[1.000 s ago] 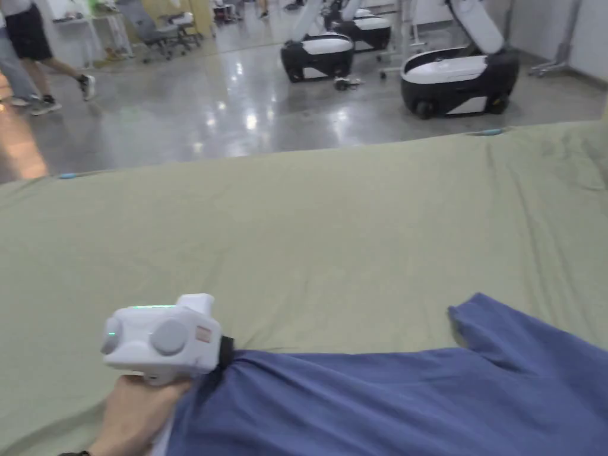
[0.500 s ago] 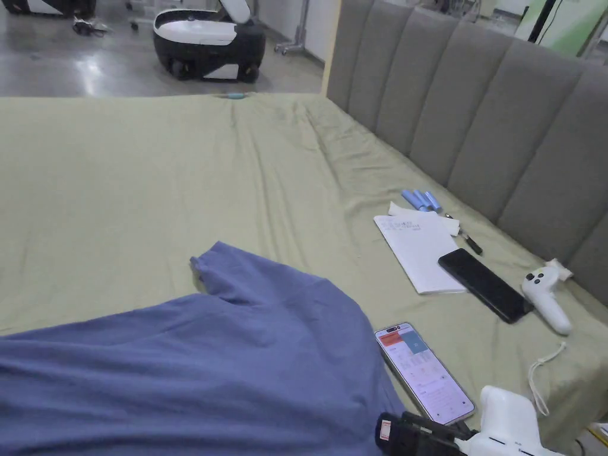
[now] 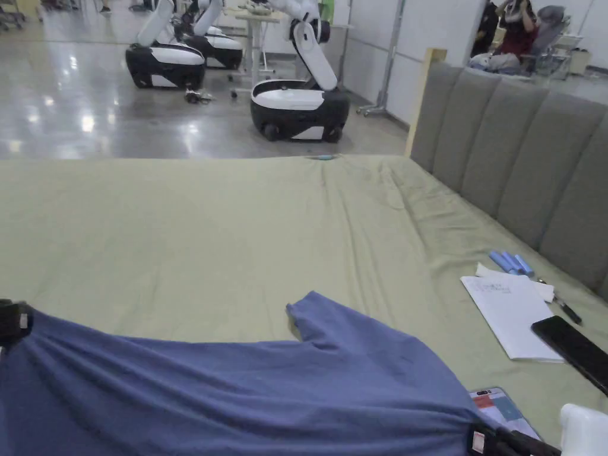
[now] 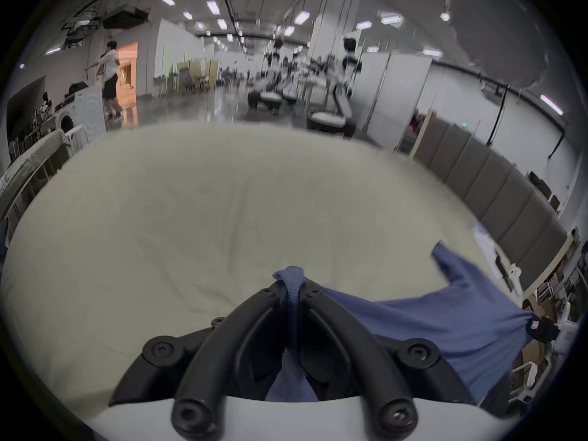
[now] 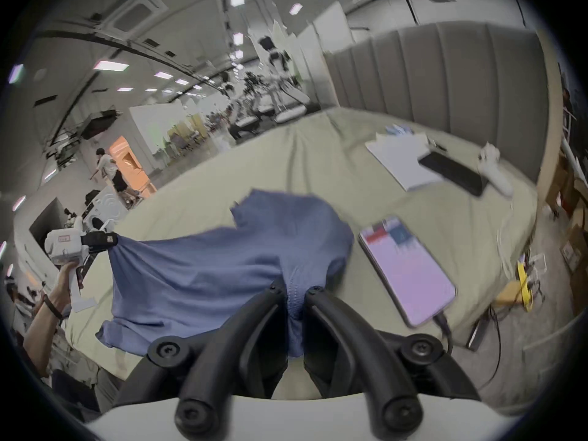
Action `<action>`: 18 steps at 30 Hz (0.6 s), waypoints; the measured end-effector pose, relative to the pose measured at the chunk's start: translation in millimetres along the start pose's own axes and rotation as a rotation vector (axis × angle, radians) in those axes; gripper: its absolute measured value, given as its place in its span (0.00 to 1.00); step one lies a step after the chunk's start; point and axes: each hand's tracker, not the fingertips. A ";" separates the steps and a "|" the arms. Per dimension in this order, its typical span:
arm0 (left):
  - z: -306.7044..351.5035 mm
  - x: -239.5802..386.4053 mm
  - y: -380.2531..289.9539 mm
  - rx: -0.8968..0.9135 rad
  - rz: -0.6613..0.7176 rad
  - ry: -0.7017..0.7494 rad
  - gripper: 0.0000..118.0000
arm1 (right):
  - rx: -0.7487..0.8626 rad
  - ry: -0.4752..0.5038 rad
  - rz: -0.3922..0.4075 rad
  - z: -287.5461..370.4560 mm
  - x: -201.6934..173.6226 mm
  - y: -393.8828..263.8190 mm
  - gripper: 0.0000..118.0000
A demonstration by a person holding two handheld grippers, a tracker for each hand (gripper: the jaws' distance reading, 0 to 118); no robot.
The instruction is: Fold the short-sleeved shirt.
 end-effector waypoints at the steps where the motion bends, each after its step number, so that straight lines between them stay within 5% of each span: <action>1: 14.6 -0.6 8.1 0.038 -0.009 -0.004 0.06 | 0.014 0.007 0.016 1.0 -4.1 7.3 0.07; 10: 145.5 -26.1 90.8 0.346 0.008 0.021 0.06 | 0.222 0.098 0.225 8.2 -58.4 118.3 0.07; 18: 200.2 -22.9 142.5 0.496 -0.023 0.091 0.06 | 0.355 0.154 0.280 3.8 -110.6 221.9 0.07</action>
